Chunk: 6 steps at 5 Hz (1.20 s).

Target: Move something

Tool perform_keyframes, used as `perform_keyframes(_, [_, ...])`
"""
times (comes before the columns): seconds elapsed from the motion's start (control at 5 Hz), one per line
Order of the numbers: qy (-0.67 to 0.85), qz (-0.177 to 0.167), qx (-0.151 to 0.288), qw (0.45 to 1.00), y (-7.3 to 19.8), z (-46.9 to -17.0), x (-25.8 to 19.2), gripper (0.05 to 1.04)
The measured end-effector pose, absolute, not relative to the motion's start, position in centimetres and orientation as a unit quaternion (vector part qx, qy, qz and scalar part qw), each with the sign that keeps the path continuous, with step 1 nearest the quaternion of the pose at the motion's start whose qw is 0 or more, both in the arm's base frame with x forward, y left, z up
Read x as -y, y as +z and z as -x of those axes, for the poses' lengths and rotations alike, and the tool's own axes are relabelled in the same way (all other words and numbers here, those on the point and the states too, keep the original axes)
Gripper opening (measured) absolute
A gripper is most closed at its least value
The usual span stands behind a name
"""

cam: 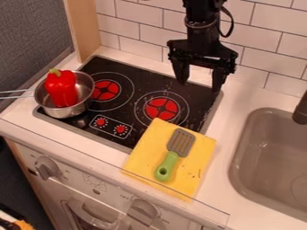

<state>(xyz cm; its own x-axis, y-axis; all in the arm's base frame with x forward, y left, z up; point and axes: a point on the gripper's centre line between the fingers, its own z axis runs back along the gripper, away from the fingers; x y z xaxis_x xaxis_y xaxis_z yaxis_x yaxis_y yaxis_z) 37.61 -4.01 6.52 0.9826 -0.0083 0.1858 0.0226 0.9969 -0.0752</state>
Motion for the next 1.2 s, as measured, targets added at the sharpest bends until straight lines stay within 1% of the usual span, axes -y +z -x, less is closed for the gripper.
perform_keyframes(0.2, [-0.005, 0.043, 0.08, 0.996, 5.3, -37.3, 4.2, 1.001])
perform_keyframes(0.4, [0.028, 0.087, 0.116, 0.989, 4.0, -36.9, 3.4, 1.001])
perform_keyframes(0.6, [0.059, 0.066, 0.12, 0.989, 5.6, -36.2, 0.0, 1.001])
perform_keyframes(0.8, [0.071, 0.023, 0.139, 0.987, 8.7, -33.8, -3.8, 1.001])
perform_keyframes(1.0, [0.104, -0.01, 0.158, 0.982, 12.2, -30.9, -7.9, 1.001])
perform_keyframes(1.2, [0.142, -0.033, 0.152, 0.978, 13.5, -29.0, -10.8, 1.001])
